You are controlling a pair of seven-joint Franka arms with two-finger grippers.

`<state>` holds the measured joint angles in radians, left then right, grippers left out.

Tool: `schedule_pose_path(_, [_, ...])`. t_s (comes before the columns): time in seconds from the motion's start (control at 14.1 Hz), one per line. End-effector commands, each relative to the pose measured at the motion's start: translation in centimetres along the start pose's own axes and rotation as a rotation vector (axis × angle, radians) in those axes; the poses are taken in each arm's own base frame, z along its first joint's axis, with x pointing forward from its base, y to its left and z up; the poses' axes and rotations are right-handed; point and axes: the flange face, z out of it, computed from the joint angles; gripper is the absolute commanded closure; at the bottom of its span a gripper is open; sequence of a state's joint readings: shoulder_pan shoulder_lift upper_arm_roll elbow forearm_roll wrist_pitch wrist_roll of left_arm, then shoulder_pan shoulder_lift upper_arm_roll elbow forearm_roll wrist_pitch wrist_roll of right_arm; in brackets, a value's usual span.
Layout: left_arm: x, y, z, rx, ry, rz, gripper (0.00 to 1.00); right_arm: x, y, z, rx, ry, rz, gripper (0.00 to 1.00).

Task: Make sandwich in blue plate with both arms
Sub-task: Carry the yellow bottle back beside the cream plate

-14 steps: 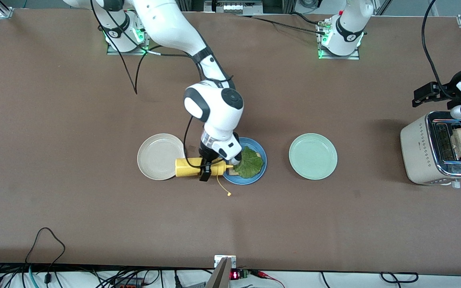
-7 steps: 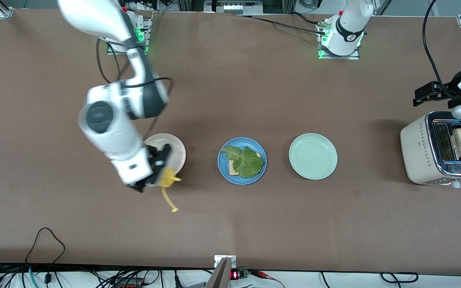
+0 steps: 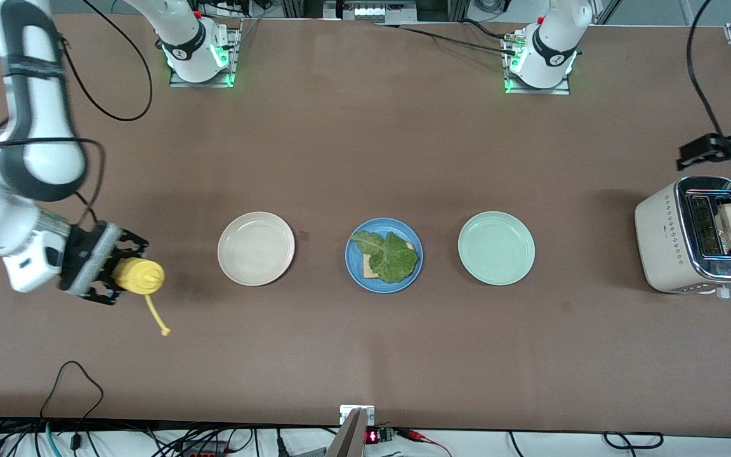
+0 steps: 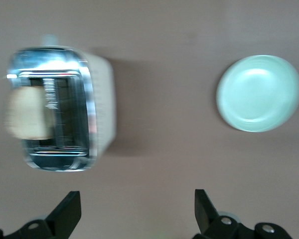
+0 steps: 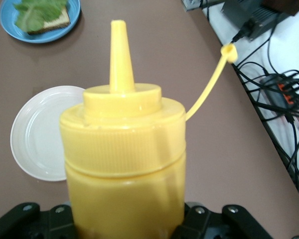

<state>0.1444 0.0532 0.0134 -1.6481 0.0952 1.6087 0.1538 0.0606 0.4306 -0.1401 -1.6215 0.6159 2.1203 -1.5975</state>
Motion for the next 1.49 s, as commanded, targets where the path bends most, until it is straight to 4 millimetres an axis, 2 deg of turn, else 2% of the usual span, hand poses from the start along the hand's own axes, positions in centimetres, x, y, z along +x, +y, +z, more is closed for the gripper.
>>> schedule_pose_path(0.0, [1.3,-5.8,2.5,0.030,0.026,0.043,0.00,-6.6,-1.0,-0.8,0.003,0.149,-0.021,1.00])
schedule_pose_path(0.14, [1.9,-10.2,5.4,0.021,0.029,0.060,0.00,-11.9,-1.9,0.5,-0.004,0.245,0.010,1.00])
schedule_pose_path(0.36, [2.9,-14.4,10.2,-0.028,0.037,0.114,0.01,-17.9,-4.8,3.3,0.020,0.436,0.057,1.00])
schedule_pose_path(0.5, [2.8,-16.4,12.9,-0.068,0.027,0.128,0.13,-22.1,-6.1,4.9,0.031,0.527,0.088,1.00])
schedule_pose_path(0.64, [3.5,-17.9,15.9,-0.071,0.043,0.159,0.21,-25.6,-7.0,5.5,0.046,0.589,0.133,1.00])
schedule_pose_path(0.78, [3.8,-19.4,17.8,-0.059,0.065,0.193,0.28,-28.1,-7.3,5.8,0.027,0.616,0.147,1.00])
schedule_pose_path(0.85, [3.7,-19.8,18.3,-0.064,0.061,0.190,0.35,-29.1,-7.5,6.3,0.021,0.631,0.142,1.00])
schedule_pose_path(0.92, [3.6,-19.7,18.6,-0.073,0.050,0.189,0.66,-30.4,-7.9,7.2,0.015,0.641,0.138,1.00])
schedule_pose_path(0.99, [3.7,-19.7,18.9,-0.075,0.047,0.187,0.81,-30.7,-8.0,7.3,0.013,0.642,0.135,1.00])
schedule_pose_path(1.07, [3.7,-19.7,19.3,-0.078,0.042,0.186,0.91,-31.6,-8.3,7.4,0.008,0.644,0.148,1.00])
schedule_pose_path(1.14, [3.7,-19.7,18.8,-0.076,0.044,0.185,0.97,-32.4,-8.6,7.6,0.009,0.648,0.165,1.00])
schedule_pose_path(1.21, [3.8,-19.5,18.0,-0.070,0.055,0.190,0.99,-33.1,-8.8,8.0,0.010,0.651,0.180,1.00])
schedule_pose_path(1.35, [3.5,-19.1,14.8,-0.049,0.086,0.199,0.99,-34.5,-9.2,8.3,0.007,0.656,0.205,1.00])
schedule_pose_path(1.42, [3.0,-18.1,12.6,-0.047,0.090,0.209,0.99,-34.3,-9.2,8.4,0.007,0.661,0.204,1.00])
